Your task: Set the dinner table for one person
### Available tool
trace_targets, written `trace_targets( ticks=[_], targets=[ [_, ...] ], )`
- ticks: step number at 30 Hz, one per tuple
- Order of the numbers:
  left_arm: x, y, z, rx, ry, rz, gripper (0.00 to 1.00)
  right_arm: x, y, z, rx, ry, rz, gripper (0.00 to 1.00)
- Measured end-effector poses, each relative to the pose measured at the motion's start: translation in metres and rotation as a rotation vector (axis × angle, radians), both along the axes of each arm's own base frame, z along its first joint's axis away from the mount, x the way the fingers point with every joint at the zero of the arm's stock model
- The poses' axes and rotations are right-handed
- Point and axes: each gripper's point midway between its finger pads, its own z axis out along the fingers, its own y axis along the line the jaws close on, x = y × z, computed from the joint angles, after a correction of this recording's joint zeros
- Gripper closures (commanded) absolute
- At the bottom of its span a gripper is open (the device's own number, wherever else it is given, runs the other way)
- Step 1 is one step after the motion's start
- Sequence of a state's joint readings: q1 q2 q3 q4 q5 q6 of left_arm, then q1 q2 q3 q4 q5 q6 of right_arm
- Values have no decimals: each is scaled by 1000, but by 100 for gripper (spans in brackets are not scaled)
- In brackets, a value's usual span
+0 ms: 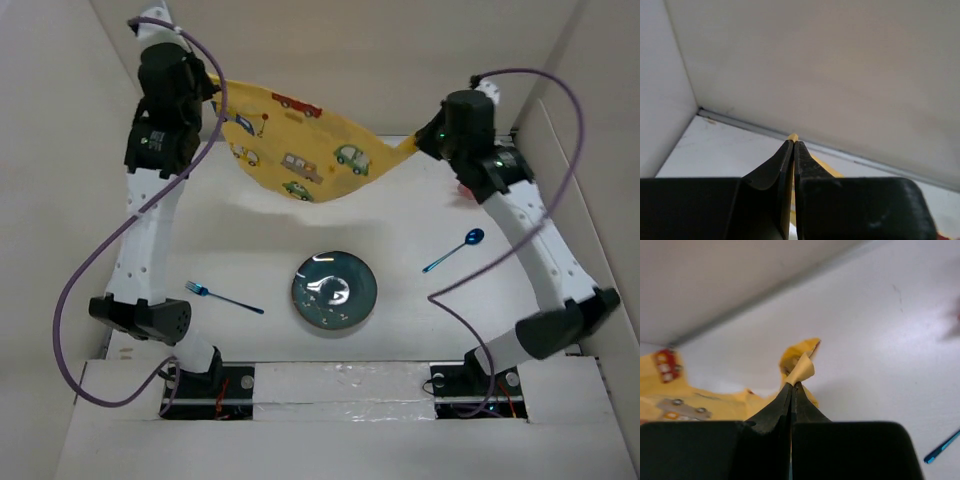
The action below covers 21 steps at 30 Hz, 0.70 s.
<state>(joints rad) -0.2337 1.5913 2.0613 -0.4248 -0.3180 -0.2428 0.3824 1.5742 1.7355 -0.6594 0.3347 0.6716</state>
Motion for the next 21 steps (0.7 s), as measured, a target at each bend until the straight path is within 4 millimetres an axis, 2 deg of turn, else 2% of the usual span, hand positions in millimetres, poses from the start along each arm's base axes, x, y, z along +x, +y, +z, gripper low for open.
trace_targets(
  ticks=[2,4,5,7,9,11,13,14,15,18,21],
  targets=[
    [-13,21,30,-21,-70,37,100,-25,-10,71,46,-165,4,100],
    [-26,40,44,-32,-102,79,100,-48,-22,118,77,-274,1,100],
    [-33,47,49,-40,-115,95,100,-55,-30,133,84,-310,-5,100],
    [-40,47,52,-51,-125,95,100,-62,-45,156,89,-361,-29,100],
    [-38,44,48,-63,-127,85,100,-54,-57,169,84,-387,-50,100],
    [-29,39,36,-70,-102,74,100,-32,-62,169,72,-379,-61,100],
    [-10,35,21,-72,-74,72,100,-3,-63,162,67,-362,-58,100],
    [2,34,10,-72,-49,74,100,9,-62,154,64,-343,-53,100],
    [14,33,1,-71,-31,74,100,34,-59,140,62,-310,-43,100],
    [56,28,-31,-89,36,51,100,88,-55,101,80,-216,-11,100],
    [94,25,-56,-137,80,12,100,128,-55,76,110,-180,1,100]
  ],
)
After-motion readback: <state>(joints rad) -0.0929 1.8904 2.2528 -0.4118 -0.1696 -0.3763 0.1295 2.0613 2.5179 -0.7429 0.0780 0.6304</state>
